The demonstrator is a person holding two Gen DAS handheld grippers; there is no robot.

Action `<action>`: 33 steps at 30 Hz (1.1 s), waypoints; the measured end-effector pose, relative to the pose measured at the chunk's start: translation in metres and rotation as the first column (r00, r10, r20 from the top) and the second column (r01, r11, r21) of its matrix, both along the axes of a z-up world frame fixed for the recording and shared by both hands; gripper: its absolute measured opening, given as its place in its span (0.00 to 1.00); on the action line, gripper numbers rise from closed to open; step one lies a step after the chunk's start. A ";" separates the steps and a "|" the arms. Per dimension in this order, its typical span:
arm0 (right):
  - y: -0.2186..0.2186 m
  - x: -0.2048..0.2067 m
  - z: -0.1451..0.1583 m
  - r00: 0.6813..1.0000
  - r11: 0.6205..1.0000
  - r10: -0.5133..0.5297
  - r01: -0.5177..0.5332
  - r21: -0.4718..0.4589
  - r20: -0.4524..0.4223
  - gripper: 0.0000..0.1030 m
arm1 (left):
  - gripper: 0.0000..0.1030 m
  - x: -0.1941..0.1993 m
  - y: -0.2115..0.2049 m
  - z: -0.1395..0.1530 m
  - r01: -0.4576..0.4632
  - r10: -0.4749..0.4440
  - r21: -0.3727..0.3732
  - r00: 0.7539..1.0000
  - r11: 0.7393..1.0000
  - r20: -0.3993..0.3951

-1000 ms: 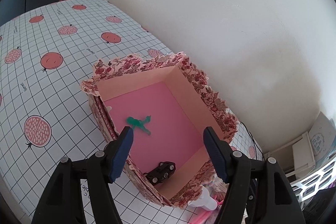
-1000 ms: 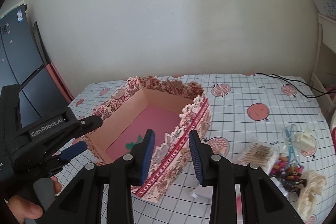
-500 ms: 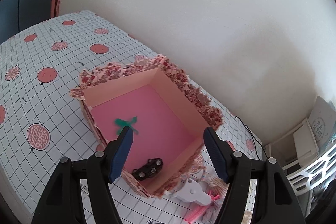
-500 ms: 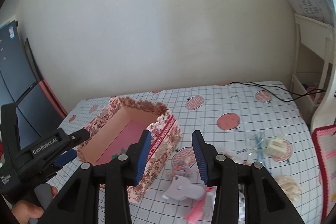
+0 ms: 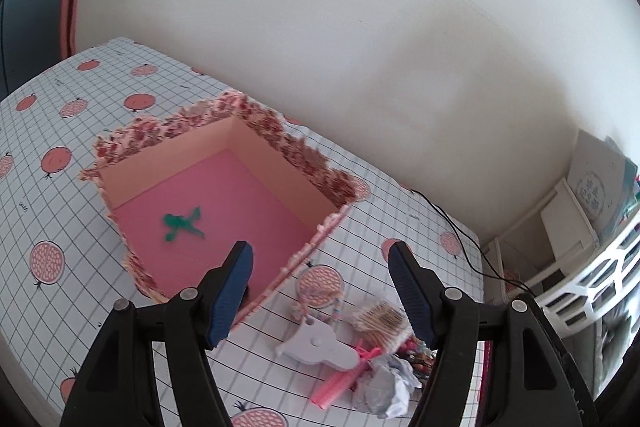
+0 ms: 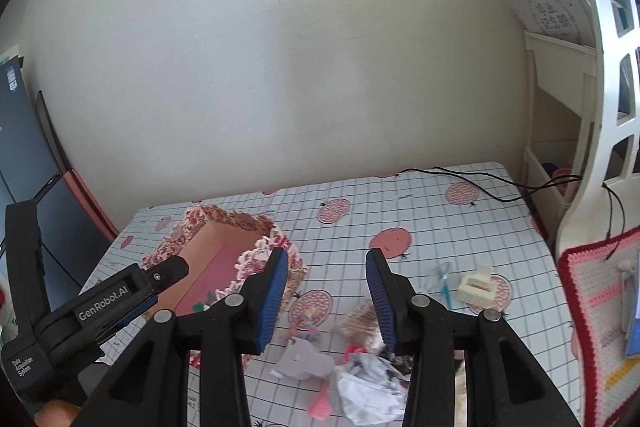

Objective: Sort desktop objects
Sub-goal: 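Move both tools back from the box toward the remaining pile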

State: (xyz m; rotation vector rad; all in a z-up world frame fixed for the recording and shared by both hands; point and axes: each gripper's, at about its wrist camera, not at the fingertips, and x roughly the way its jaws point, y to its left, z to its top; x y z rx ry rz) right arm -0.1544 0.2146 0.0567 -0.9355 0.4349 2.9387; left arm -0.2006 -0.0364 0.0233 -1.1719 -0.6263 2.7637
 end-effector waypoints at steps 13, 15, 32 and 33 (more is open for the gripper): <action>0.018 -0.015 -0.041 0.974 0.998 0.017 -0.032 0.062 0.226 0.57 | 0.75 -0.011 0.038 -0.028 0.089 -0.088 -0.001 0.989 0.996 0.118; 0.019 -0.019 -0.054 0.965 0.998 0.017 -0.034 0.058 0.263 0.57 | 0.75 -0.015 0.040 -0.039 0.092 -0.092 0.009 0.983 0.996 0.156; 0.020 -0.027 -0.100 0.896 0.993 0.093 -0.113 0.020 0.434 0.68 | 0.75 -0.028 0.052 -0.110 0.064 -0.073 0.037 0.932 0.997 0.356; 0.018 -0.027 -0.101 0.893 0.992 0.103 -0.124 0.018 0.439 0.68 | 0.75 -0.028 0.052 -0.110 0.062 -0.070 0.035 0.931 0.997 0.358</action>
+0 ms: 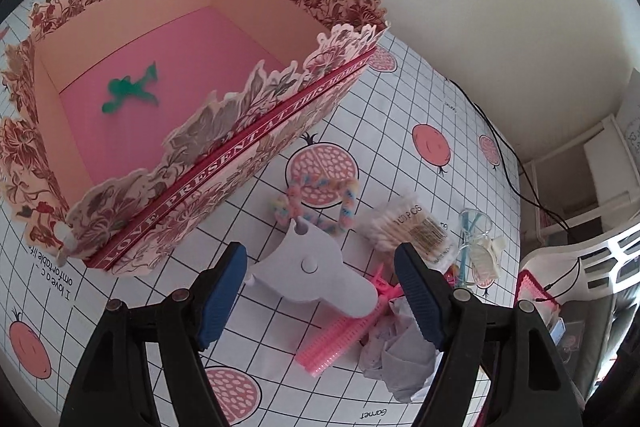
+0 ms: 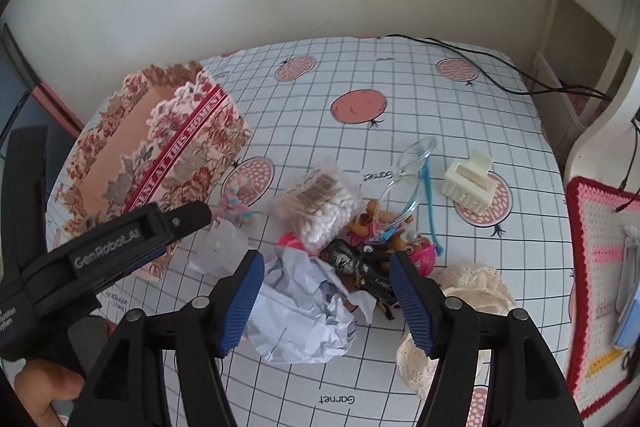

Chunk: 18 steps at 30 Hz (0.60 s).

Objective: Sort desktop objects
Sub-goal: 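Move both tools back from the box toward the remaining pile, then grasp crumpled white paper with right tool while left tool grasps white clip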

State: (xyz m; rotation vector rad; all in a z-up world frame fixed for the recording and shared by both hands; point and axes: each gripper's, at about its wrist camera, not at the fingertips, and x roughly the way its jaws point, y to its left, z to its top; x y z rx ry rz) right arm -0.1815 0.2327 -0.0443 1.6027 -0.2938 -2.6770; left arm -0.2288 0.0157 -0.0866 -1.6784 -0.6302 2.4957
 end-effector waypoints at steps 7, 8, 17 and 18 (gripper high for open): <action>-0.014 0.002 -0.008 0.997 0.997 0.072 -0.072 0.001 0.036 0.69 | 0.75 0.001 -0.007 0.000 -0.018 0.018 0.003 1.000 1.000 0.012; -0.016 0.002 -0.009 0.996 0.997 0.082 -0.082 0.000 0.038 0.70 | 0.75 0.001 -0.009 -0.001 -0.020 0.020 0.003 1.000 1.000 0.014; -0.033 0.005 -0.022 0.986 0.988 0.150 -0.153 0.037 0.074 0.76 | 0.75 -0.001 -0.014 -0.003 -0.031 0.031 0.006 0.999 0.999 0.022; -0.034 0.005 -0.025 0.984 0.986 0.158 -0.162 0.038 0.084 0.77 | 0.75 -0.001 -0.014 -0.003 -0.031 0.031 0.006 0.999 0.999 0.022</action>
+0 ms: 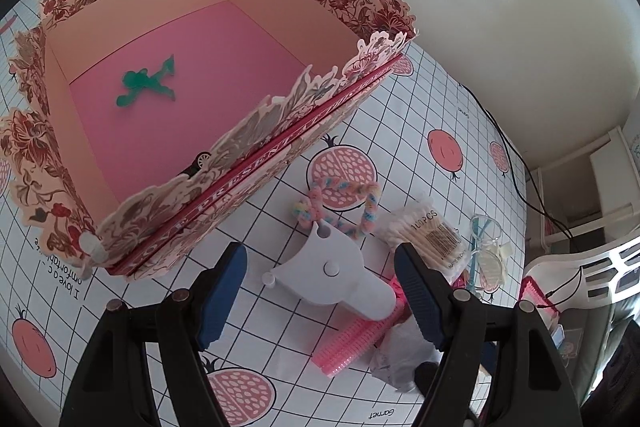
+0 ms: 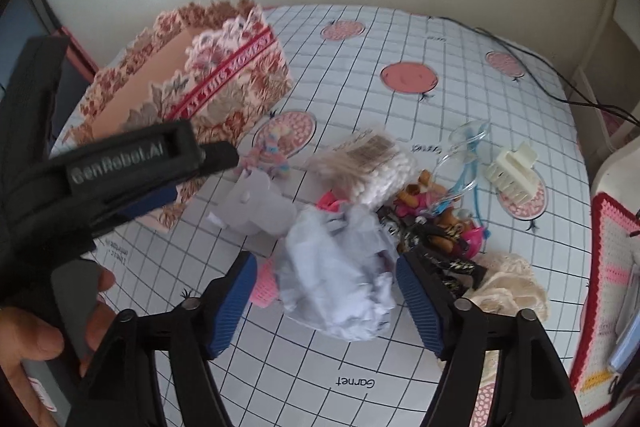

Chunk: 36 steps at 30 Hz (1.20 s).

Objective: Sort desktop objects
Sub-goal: 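Grasp crumpled white paper with right tool while left tool grasps white clip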

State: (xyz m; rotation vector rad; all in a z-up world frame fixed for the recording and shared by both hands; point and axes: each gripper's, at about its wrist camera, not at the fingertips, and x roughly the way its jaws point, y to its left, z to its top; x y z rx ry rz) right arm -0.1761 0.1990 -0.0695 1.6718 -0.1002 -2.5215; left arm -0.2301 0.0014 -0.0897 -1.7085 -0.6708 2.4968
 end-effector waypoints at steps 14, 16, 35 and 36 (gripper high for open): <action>0.006 -0.007 -0.039 0.997 0.999 -0.024 0.020 0.048 0.077 0.77 | 0.75 -0.002 0.003 -0.009 0.002 -0.002 -0.008 1.000 1.000 0.024; 0.008 -0.007 -0.039 0.997 0.998 -0.033 0.029 0.061 0.070 0.77 | 0.75 -0.002 0.004 -0.011 0.003 -0.003 -0.013 1.000 1.000 0.027; 0.037 -0.006 0.006 0.990 0.989 -0.124 0.117 -0.095 -0.072 0.64 | 0.75 -0.008 0.016 -0.033 0.032 -0.030 -0.026 0.997 0.999 0.069; 0.039 -0.005 0.011 0.987 0.987 -0.133 0.124 -0.103 -0.087 0.64 | 0.75 -0.008 0.016 -0.034 0.033 -0.031 -0.027 0.997 0.999 0.073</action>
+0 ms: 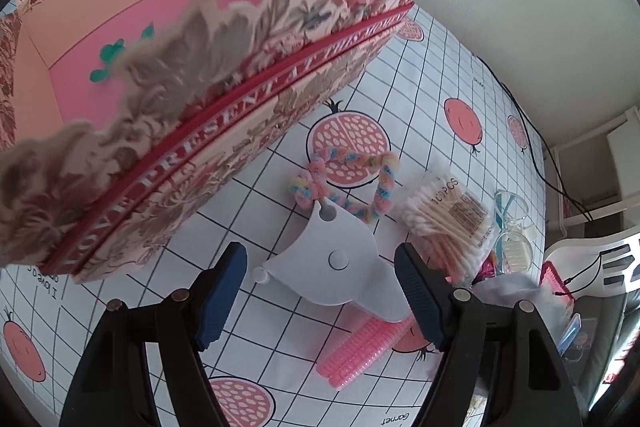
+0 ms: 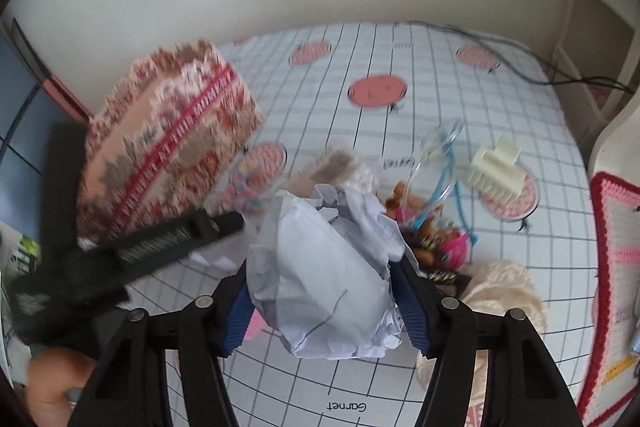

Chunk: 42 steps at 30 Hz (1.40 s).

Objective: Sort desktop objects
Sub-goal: 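Grasp crumpled white paper with right tool while left tool grasps white clip, then lift the white clip with the left tool while the right tool lifts the crumpled paper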

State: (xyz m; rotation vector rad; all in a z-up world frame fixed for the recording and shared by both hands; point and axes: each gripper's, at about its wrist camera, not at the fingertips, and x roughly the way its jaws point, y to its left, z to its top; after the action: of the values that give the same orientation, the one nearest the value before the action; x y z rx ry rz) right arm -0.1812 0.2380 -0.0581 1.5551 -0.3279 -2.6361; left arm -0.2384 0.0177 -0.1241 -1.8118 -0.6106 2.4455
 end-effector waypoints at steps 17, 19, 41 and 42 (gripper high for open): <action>0.019 0.001 0.011 0.999 0.999 -0.038 0.036 -0.038 -0.036 0.64 | 0.81 0.001 0.033 -0.014 0.066 -0.066 -0.126 0.998 0.990 0.000; 0.020 0.002 0.011 0.999 0.998 -0.041 0.039 -0.044 -0.035 0.64 | 0.85 0.002 0.040 -0.016 0.082 -0.085 -0.157 0.996 0.984 -0.015; 0.030 0.001 0.000 0.997 0.995 -0.076 0.075 -0.061 -0.007 0.64 | 0.95 0.008 0.069 -0.025 0.186 -0.209 -0.342 0.977 0.921 -0.032; 0.031 0.001 -0.002 0.997 0.995 -0.077 0.076 -0.064 -0.003 0.64 | 0.94 0.007 0.071 -0.026 0.185 -0.210 -0.343 0.977 0.921 -0.035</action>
State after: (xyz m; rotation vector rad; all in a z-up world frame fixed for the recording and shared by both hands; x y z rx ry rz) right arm -0.1805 0.2687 -0.0598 1.5465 -0.4755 -2.6573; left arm -0.2313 0.0884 -0.1503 -1.7742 0.0057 2.5812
